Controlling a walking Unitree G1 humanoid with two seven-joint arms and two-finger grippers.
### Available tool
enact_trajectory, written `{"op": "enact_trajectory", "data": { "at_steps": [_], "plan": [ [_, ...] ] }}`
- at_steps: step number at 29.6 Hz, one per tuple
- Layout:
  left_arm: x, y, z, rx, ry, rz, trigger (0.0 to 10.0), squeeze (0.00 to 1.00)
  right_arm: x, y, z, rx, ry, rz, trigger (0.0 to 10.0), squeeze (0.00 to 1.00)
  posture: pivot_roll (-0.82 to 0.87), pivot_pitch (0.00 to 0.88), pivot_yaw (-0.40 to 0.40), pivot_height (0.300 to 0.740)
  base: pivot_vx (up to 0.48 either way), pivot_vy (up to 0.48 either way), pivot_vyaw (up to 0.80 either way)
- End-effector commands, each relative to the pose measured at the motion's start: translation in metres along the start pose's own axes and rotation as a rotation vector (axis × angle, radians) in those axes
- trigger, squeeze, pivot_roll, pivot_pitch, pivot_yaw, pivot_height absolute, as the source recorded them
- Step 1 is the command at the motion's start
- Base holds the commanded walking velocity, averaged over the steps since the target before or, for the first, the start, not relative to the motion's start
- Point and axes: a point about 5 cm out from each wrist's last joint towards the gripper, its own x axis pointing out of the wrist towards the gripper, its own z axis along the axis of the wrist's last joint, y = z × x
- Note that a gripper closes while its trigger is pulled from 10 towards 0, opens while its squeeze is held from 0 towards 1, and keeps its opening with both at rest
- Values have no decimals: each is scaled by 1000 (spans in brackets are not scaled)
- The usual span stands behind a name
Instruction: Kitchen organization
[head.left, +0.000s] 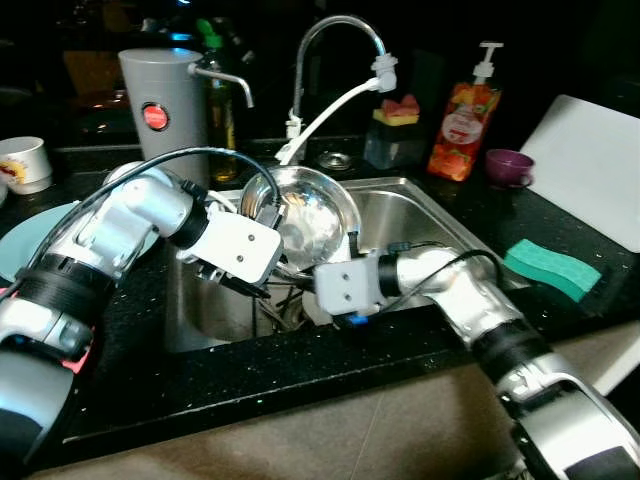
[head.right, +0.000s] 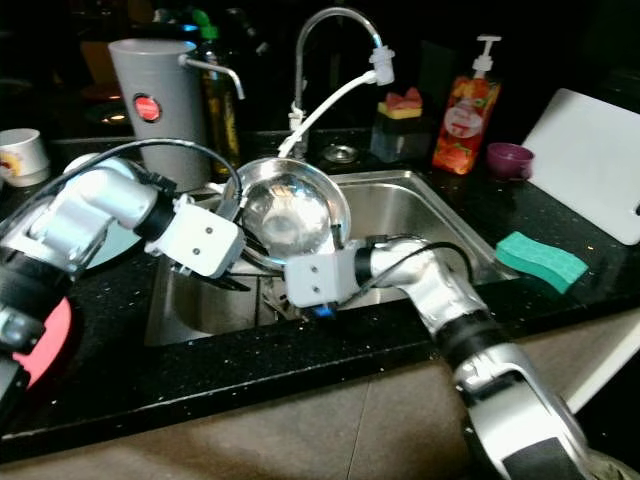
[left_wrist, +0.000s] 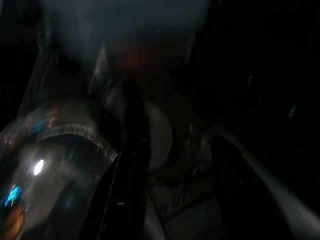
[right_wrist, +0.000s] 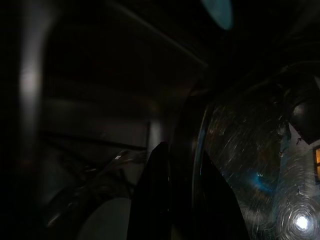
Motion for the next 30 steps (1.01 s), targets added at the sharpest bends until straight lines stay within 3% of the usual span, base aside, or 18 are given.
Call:
{"op": "enact_trajectory", "data": {
  "at_steps": [1,3,4,6,10,11,12,13,14,15,16,17,20,25,28,29,30],
  "plan": [
    [-4,1,7,-13,-43,0,10000,0,-1,-9,-1,8,17,-54,2275,0,139,69,-43,740,0,0,0],
    [-4,1,7,-13,-43,0,10000,0,-1,-9,-1,8,17,-54,2275,0,139,69,-43,740,0,0,0],
    [-11,-4,10,-27,-65,-26,10000,0,1,-8,-6,31,48,-70,10000,0,144,72,-45,740,0,0,0],
    [-26,-18,14,-70,-94,-78,10000,0,4,-5,-16,73,108,-90,10000,0,144,72,-45,740,0,0,0],
    [-32,-24,15,-93,-98,-89,10000,0,6,-2,-22,114,138,-92,10000,0,152,80,-51,740,0,0,0],
    [-39,-23,12,-112,-80,-42,10000,0,9,2,-24,172,133,-75,10000,0,156,81,-54,740,0,0,0],
    [-39,-23,12,-112,-80,-42,10000,0,9,2,-24,172,133,-75,10000,0,156,81,-54,740,0,0,0],
    [-49,-21,8,-138,-58,32,10000,0,12,8,-25,216,122,-50,10000,0,156,81,-54,740,0,0,0],
    [-62,-16,5,-168,-34,135,10000,0,15,14,-24,262,101,-23,10000,537,166,84,-59,740,0,0,0],
    [-62,-16,5,-168,-34,135,10000,0,15,14,-24,262,101,-23,10000,537,166,84,-59,740,0,0,0],
    [-70,-13,3,-187,-19,204,10000,0,17,17,-24,287,86,-7,10000,537,166,84,-59,740,0,0,0],
    [-79,-8,2,-217,-5,306,10000,0,19,19,-22,320,62,7,10000,1000,169,85,-61,740,0,0,0],
    [-99,-2,-7,-315,26,551,10000,0,23,21,-16,405,-8,34,10000,1000,169,85,-61,740,0,0,0],
    [-108,-10,-16,-402,53,683,10000,0,23,16,-12,449,-60,21,10000,1000,174,90,-65,740,0,0,0],
    [-120,-29,-32,-551,121,876,10000,0,15,-5,-4,503,-155,-80,10000,1000,176,96,-74,740,0,0,0],
    [-128,-37,-38,-622,142,978,10000,0,9,-18,1,530,-200,-159,10000,1000,178,98,-73,740,0,0,0],
    [-128,-37,-38,-622,142,978,10000,0,9,-18,1,530,-200,-159,10000,1000,178,98,-73,740,0,0,0]
  ]
}}
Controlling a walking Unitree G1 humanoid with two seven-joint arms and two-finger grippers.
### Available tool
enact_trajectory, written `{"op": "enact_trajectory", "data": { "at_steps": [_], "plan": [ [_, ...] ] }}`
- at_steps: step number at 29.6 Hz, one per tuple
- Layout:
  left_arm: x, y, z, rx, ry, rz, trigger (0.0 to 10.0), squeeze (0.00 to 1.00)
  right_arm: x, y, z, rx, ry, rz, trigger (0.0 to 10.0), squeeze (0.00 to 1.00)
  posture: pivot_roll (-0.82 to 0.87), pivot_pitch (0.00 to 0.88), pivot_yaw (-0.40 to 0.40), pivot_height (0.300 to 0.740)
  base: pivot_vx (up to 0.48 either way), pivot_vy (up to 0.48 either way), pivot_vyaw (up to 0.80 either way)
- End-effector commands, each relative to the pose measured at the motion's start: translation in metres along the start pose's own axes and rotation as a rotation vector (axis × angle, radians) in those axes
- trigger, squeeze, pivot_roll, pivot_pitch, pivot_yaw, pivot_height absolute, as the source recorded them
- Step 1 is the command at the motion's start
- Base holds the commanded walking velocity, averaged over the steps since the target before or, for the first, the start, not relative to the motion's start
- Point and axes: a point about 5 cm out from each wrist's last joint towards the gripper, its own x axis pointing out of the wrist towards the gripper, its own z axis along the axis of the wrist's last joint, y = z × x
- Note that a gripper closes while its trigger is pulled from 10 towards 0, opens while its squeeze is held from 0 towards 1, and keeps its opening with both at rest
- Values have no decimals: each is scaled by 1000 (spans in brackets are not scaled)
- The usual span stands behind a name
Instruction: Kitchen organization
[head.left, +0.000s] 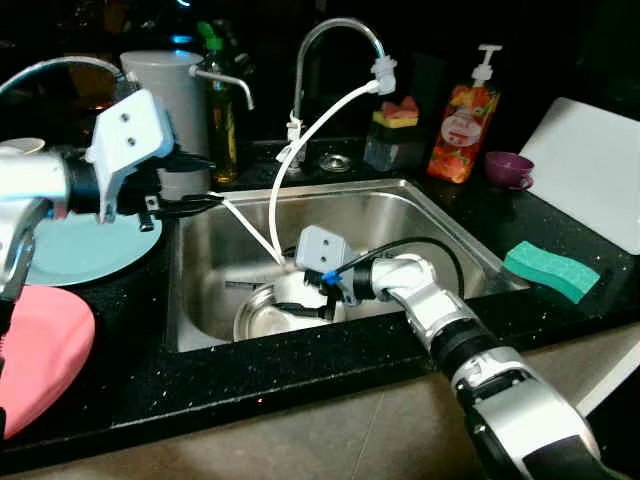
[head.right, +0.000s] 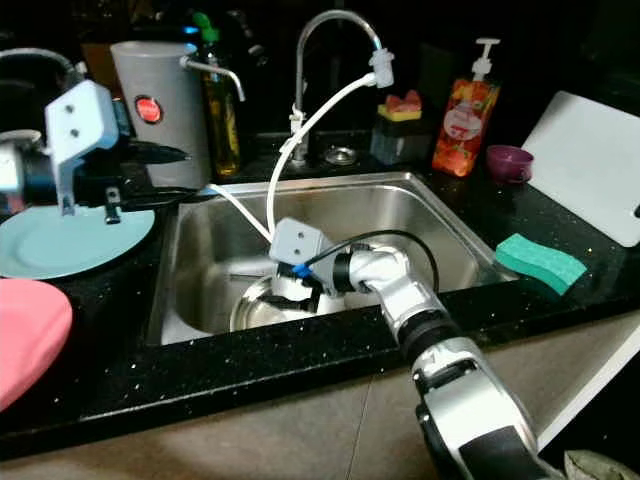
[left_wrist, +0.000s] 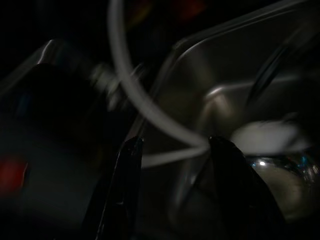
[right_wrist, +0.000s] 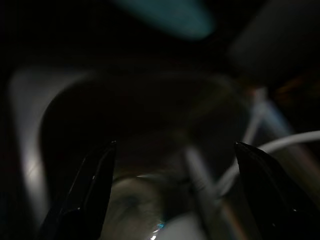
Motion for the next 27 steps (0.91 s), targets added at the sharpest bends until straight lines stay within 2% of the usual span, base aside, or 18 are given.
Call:
{"op": "enact_trajectory", "data": {
  "at_steps": [1,2,3,4,5,6,8,12,13,15,16,18,19,21,24,25,26,27],
  "plan": [
    [-11,10,-2,-45,22,129,10000,0,-5,-13,17,28,-88,-75,10000,1000,178,98,-73,740,0,0,0],
    [-11,10,-2,-45,22,129,10000,0,-5,-13,17,28,-88,-75,10000,1000,178,98,-73,740,0,0,0],
    [-16,13,-5,-73,30,188,10000,0,-8,-17,22,38,-120,-107,10000,243,178,99,-70,740,0,0,0],
    [-20,17,-8,-103,38,243,10000,0,-10,-21,27,45,-149,-139,10000,0,178,100,-69,740,0,0,0],
    [-24,20,-11,-137,43,305,10000,0,-14,-25,31,54,-173,-171,10000,0,180,99,-69,740,0,0,0],
    [-24,20,-11,-137,43,305,10000,0,-14,-25,31,54,-173,-171,10000,0,180,99,-69,740,0,0,0],
    [-32,27,-16,-201,52,419,10000,0,-21,-32,37,74,-213,-246,10000,0,182,100,-69,740,0,0,0],
    [-54,38,-29,-295,109,650,10000,0,-43,-50,39,147,-266,-450,10000,0,190,102,-71,740,0,0,0],
    [-54,38,-29,-295,109,650,10000,0,-43,-50,39,147,-266,-450,10000,0,190,102,-71,740,0,0,0],
    [-66,40,-37,-320,161,755,10000,0,-55,-57,39,208,-296,-555,10000,0,198,106,-73,740,0,0,0],
    [-66,40,-37,-320,161,755,10000,0,-55,-57,39,208,-296,-555,10000,0,198,106,-73,740,0,0,0],
    [-79,40,-43,-344,217,850,10000,0,-70,-63,38,292,-328,-681,10000,0,202,107,-73,740,0,0,0],
    [-79,40,-43,-344,217,850,10000,0,-70,-63,38,292,-328,-681,10000,0,202,107,-73,740,0,0,0],
    [-92,34,-46,-369,246,917,10000,0,-85,-65,36,372,-353,-781,10000,0,215,110,-81,740,0,0,0],
    [-98,30,-48,-412,253,963,10000,0,-92,-65,32,411,-353,-828,10000,0,215,110,-81,740,0,0,0],
    [-105,22,-53,-446,277,1020,10000,0,-100,-63,27,441,-335,-880,10000,0,229,110,-90,740,0,0,0],
    [-105,22,-53,-446,277,1020,10000,0,-100,-63,27,441,-335,-880,10000,0,229,110,-90,740,0,0,0],
    [-111,15,-57,-475,303,1066,10000,0,-105,-61,22,456,-313,-913,10000,0,229,110,-90,740,0,0,0]
  ]
}}
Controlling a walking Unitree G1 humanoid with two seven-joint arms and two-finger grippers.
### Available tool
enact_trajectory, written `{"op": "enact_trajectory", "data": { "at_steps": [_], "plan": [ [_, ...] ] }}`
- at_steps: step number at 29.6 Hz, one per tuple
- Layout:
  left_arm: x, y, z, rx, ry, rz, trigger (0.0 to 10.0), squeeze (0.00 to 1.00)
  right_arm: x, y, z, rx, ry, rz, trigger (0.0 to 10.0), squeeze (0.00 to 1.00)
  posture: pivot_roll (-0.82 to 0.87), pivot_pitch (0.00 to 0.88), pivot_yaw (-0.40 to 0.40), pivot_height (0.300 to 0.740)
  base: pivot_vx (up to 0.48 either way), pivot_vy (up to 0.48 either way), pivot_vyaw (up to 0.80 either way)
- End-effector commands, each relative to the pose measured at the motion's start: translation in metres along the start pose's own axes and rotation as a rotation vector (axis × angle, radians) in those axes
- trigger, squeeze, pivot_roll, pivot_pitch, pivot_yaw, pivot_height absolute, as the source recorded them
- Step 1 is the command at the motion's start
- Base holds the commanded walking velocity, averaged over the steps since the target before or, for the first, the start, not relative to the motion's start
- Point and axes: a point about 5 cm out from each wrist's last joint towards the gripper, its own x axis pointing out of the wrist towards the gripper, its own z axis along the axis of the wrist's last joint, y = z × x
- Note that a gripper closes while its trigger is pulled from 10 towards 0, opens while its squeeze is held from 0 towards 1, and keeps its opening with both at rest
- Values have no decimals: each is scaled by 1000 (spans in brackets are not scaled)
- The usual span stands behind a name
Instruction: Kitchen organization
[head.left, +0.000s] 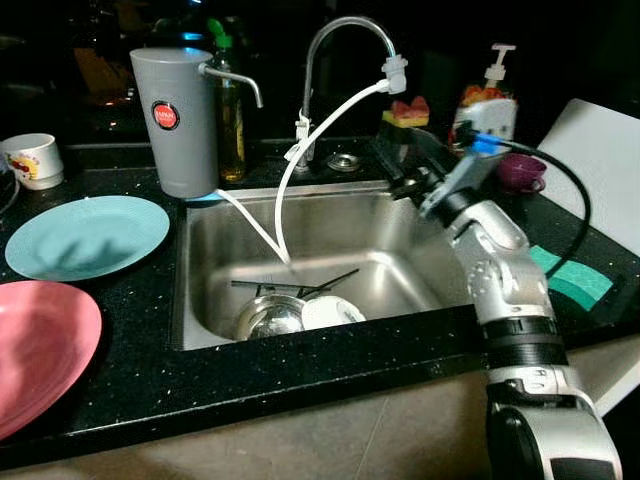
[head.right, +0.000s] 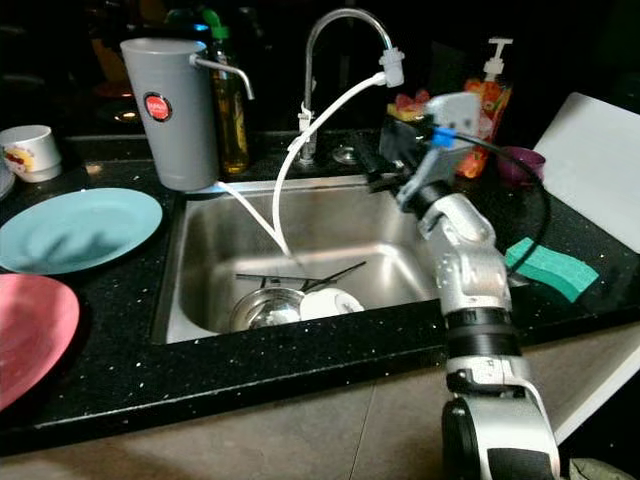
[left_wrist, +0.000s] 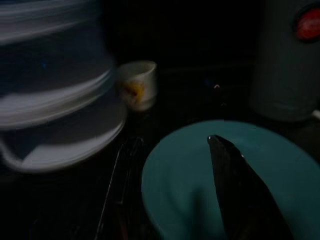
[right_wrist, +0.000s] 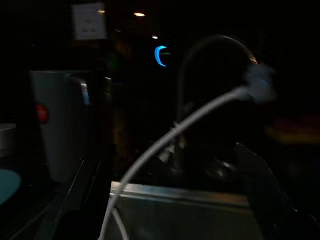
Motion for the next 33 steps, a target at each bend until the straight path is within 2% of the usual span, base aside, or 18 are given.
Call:
{"op": "enact_trajectory", "data": {
  "at_steps": [1,4,8,10,12,14,15,17,18,19,20,21,23,25,27,28,29,33],
  "plan": [
    [-8,5,-8,-19,37,69,10000,0,-6,-6,-1,14,14,-48,10000,0,229,110,-90,740,0,0,0],
    [-24,15,-20,-33,94,203,10000,0,-19,-12,-12,-28,88,-95,10000,0,238,112,-102,740,0,0,0],
    [-31,24,-21,-35,122,256,10000,0,-25,-10,-15,-33,122,-95,10000,0,252,113,-112,740,0,0,0],
    [-39,39,-23,-33,151,312,10000,0,-29,-8,-17,-35,147,-90,10000,0,257,114,-114,740,0,0,0],
    [-46,64,-24,-23,172,406,10000,0,-32,-7,-20,-44,169,-83,10000,0,257,114,-114,740,0,0,0],
    [-46,64,-24,-23,172,406,10000,0,-32,-7,-20,-44,169,-83,10000,0,257,114,-114,740,0,0,0],
    [-51,77,-25,-9,189,437,10000,0,-33,-7,-21,-47,179,-83,10000,0,272,118,-128,740,0,0,0],
    [-64,97,-41,18,276,299,10000,0,-32,-9,-22,-55,187,-83,10000,0,282,121,-132,740,0,0,0],
    [-69,101,-45,23,305,251,10000,0,-31,-9,-22,-57,189,-85,10000,0,282,121,-132,740,0,0,0],
    [-79,107,-51,28,335,192,10000,984,-30,-8,-21,-59,188,-84,10000,0,294,126,-137,740,0,0,0],
    [-79,107,-51,28,335,192,10000,984,-30,-8,-21,-59,188,-84,10000,0,294,126,-137,740,0,0,0],
    [-89,112,-55,9,356,142,10000,1000,-28,-8,-20,-61,187,-83,10000,0,294,126,-137,740,0,0,0],
    [-89,112,-55,9,356,142,10000,1000,-28,-8,-20,-61,187,-83,10000,0,294,126,-137,740,0,0,0],
    [-98,114,-56,-7,364,97,10000,1000,-27,-7,-20,-63,186,-80,10000,0,309,132,-147,740,0,0,0],
    [-116,115,-52,-72,321,-22,10000,1000,-24,-5,-19,-63,188,-73,10000,0,323,135,-158,740,0,0,0],
    [-116,115,-52,-72,321,-22,10000,1000,-24,-5,-19,-63,188,-73,10000,0,323,135,-158,740,0,0,0],
    [-124,113,-47,-113,276,-78,10000,0,-22,-4,-19,-62,186,-66,10000,0,323,135,-158,740,0,0,0],
    [-131,111,-43,-173,223,-135,10000,0,-18,-1,-18,-60,181,-55,10000,0,331,137,-163,740,0,0,0]
  ]
}}
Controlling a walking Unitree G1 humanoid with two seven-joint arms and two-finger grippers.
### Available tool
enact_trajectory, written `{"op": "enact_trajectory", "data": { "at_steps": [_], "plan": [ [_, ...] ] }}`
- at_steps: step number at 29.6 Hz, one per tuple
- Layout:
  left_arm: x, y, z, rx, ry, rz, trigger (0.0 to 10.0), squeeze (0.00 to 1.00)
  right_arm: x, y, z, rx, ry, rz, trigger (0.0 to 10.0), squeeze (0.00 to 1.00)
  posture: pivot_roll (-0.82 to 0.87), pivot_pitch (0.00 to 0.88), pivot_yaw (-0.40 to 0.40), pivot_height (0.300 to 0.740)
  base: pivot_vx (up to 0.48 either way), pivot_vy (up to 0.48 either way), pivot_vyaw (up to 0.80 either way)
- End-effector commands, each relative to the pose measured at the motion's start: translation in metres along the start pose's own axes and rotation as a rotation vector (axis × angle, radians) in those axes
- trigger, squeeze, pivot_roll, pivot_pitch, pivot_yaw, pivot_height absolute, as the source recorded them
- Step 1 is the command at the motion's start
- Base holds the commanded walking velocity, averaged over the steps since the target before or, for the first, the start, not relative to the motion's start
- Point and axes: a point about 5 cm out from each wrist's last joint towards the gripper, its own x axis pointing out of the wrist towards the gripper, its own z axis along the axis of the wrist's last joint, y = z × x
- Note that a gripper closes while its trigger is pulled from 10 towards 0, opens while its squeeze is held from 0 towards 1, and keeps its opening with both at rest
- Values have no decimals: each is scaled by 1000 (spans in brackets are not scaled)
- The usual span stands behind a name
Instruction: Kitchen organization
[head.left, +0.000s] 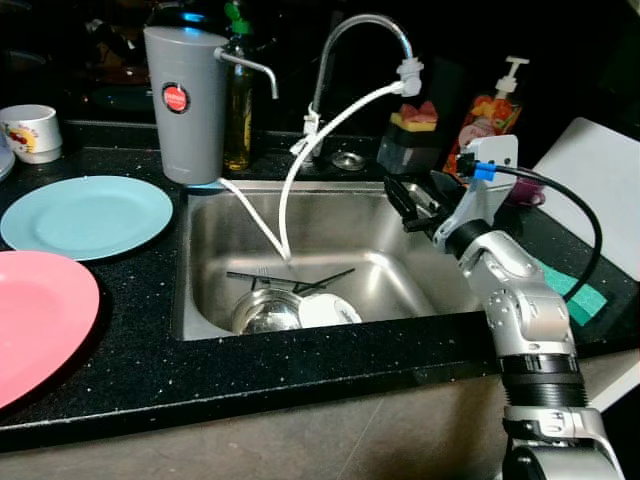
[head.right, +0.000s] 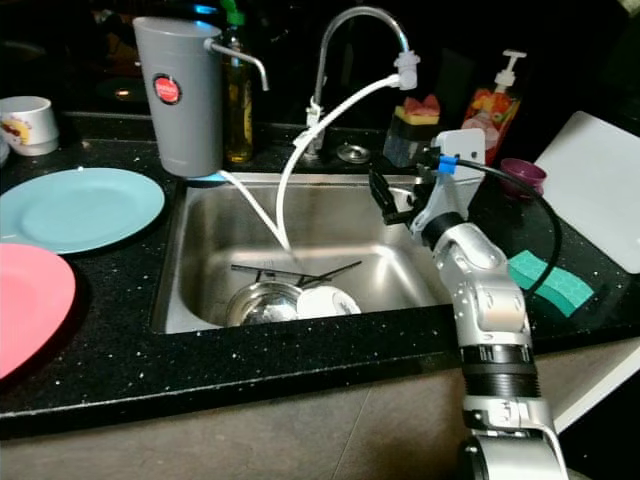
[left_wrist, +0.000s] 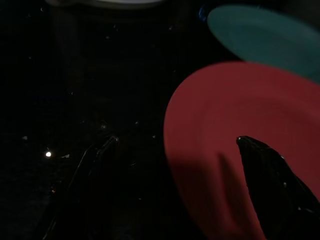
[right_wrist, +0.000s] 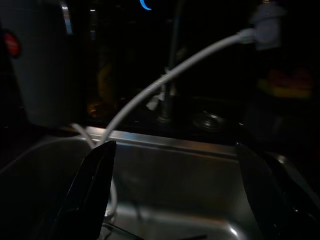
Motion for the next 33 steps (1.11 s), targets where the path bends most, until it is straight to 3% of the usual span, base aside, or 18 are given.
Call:
{"op": "enact_trajectory", "data": {
  "at_steps": [1,3,8,15,23,28,33],
  "plan": [
    [-3,-4,-3,-34,-12,-50,10000,0,0,-2,-1,-2,4,-7,10000,0,331,137,-163,740,0,0,0],
    [-3,-12,-3,-75,-27,-123,10000,0,1,-1,0,-4,-1,-3,10000,0,329,135,-162,740,0,0,0],
    [0,-19,-15,-100,0,-163,10000,0,1,-1,3,-6,-9,-3,10000,0,329,135,-162,740,0,0,0],
    [3,-8,-28,-140,-1,-34,10000,0,-1,-6,4,-12,-13,-20,10000,0,314,131,-144,740,0,0,0],
    [0,8,2,-192,-231,46,10000,0,-2,-7,5,-14,-15,-27,10000,0,308,128,-146,740,0,0,0],
    [4,11,-6,-228,-171,104,10000,0,-2,-6,5,-15,-16,-25,10000,0,308,127,-149,740,0,0,0],
    [19,1,-33,-311,-76,122,10000,0,-1,-7,6,-19,-15,-25,10000,0,299,123,-154,740,0,0,0]
  ]
}}
